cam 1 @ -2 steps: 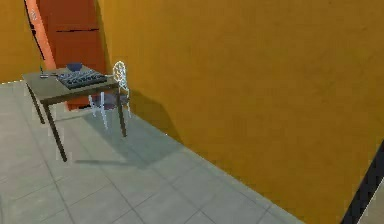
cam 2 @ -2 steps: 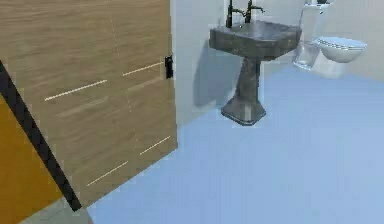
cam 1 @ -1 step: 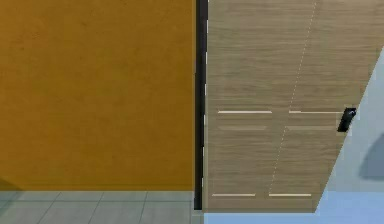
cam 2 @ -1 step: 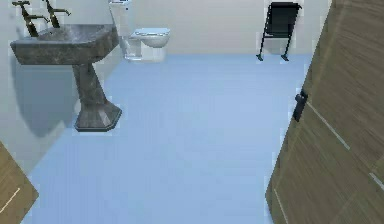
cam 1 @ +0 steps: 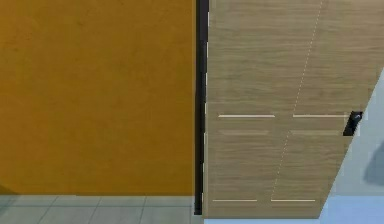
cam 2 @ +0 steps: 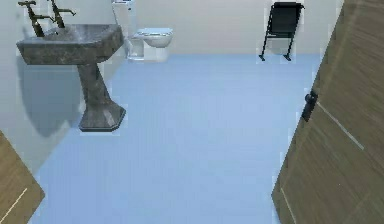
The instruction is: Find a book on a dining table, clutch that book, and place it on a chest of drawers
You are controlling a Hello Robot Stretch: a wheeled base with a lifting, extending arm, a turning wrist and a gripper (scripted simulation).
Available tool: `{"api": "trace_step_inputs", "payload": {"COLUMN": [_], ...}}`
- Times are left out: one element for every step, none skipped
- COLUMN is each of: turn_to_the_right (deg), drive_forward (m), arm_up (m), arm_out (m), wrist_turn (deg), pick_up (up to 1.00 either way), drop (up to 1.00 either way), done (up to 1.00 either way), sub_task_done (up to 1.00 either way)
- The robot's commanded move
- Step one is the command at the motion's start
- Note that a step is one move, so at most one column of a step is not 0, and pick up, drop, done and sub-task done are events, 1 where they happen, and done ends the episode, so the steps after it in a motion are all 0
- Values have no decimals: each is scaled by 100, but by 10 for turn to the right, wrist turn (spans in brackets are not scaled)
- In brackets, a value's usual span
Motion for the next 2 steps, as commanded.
{"api": "trace_step_inputs", "payload": {"turn_to_the_right": [-450,-420], "drive_forward": [0,0], "arm_up": [0,0], "arm_out": [0,0], "wrist_turn": [0,0], "pick_up": [0,0], "drop": [0,0], "done": [0,0], "sub_task_done": [0,0]}}
